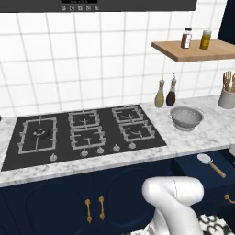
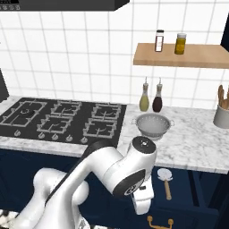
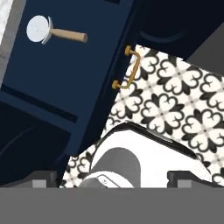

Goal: Pick the pizza cutter from the drawer and place it on the counter.

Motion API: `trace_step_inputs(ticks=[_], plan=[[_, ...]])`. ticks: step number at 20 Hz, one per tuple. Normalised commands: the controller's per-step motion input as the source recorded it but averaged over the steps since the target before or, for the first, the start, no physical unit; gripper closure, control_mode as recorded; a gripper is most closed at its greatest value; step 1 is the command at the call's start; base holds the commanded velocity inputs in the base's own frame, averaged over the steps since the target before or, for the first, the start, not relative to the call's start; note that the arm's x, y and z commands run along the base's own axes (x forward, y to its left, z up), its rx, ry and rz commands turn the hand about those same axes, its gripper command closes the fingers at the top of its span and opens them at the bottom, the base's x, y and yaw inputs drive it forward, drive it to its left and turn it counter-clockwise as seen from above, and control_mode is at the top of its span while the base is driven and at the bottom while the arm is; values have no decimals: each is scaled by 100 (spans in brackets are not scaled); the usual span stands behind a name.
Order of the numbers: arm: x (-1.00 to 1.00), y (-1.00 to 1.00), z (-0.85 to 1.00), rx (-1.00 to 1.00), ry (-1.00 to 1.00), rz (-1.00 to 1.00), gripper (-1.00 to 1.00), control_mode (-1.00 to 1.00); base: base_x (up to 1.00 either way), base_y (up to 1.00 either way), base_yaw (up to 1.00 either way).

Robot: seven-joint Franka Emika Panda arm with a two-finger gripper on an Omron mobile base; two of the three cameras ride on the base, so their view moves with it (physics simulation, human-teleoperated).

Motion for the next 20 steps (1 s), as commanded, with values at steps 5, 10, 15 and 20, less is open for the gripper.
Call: trace_step_inputs(ticks=[5,10,15,20], plan=[[19,-84,-56,2,0,-3,-100,-100,0,0,0],[54,-82,-52,0,1,-9,-100,-100,0,0,0],[63,-35,-58,0,2,-7,-100,-100,0,0,0],[37,-27,-64,0,7,-4,-100,-100,0,0,0]])
